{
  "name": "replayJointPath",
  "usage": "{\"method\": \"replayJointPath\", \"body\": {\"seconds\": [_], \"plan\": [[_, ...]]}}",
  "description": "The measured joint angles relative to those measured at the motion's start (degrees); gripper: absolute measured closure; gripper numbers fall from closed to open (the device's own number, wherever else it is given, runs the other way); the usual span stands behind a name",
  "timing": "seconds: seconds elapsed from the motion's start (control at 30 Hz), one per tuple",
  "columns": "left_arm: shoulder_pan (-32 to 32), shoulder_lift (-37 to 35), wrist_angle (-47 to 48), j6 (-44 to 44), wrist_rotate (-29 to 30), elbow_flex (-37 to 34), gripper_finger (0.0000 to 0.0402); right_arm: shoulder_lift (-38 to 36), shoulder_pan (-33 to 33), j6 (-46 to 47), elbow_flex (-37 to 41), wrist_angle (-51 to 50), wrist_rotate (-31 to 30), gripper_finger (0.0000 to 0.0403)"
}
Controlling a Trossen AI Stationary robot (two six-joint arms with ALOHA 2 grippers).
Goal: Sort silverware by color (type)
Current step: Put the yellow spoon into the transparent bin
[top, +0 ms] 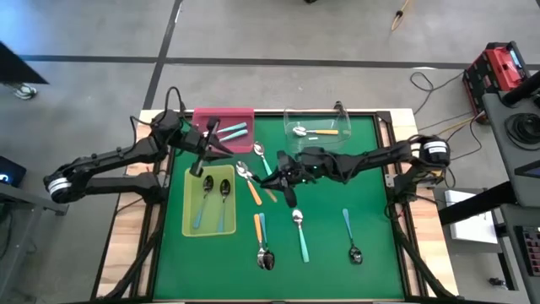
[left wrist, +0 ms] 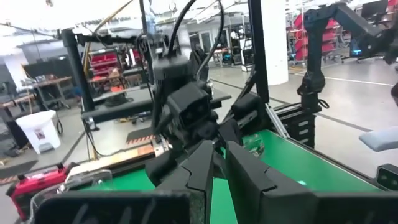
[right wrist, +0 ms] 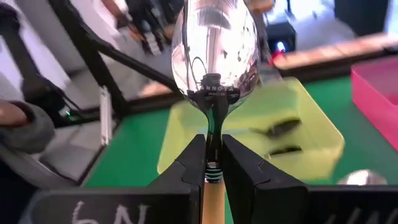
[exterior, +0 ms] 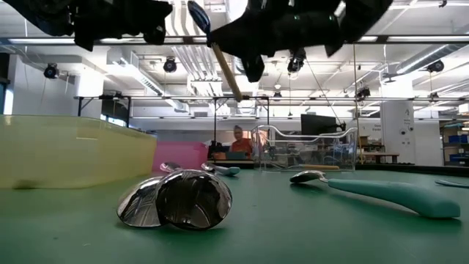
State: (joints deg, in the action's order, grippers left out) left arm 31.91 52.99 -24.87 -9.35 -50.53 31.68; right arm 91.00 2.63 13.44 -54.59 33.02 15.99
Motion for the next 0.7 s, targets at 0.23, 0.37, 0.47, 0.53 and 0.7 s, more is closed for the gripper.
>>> {"method": "replayJointPath", "body": {"seconds": [0.23,0.37,0.47,0.53,0.7], "plan": [[-3.76,2.28,-5.48,2.10,-0.01,0.00,0.0374,3.42,0.99,-1.21,0.33,13.13,5.78,0.0375],[-5.79,5.02,-8.19,2.84,-0.01,0.14,0.0374,4.63,1.57,-2.47,-2.92,13.30,9.93,0.0375],[-6.24,6.98,-10.17,4.76,-0.04,0.41,0.0367,5.11,1.90,-3.05,-4.77,13.49,13.22,0.0375],[-6.26,7.71,-10.66,5.68,-0.06,0.41,0.0351,5.20,2.07,-3.01,-5.56,12.94,14.52,0.0375],[-6.85,8.26,-11.30,5.96,-2.73,0.42,0.0282,5.20,2.48,-3.68,-6.43,12.38,15.46,0.0375]]}}
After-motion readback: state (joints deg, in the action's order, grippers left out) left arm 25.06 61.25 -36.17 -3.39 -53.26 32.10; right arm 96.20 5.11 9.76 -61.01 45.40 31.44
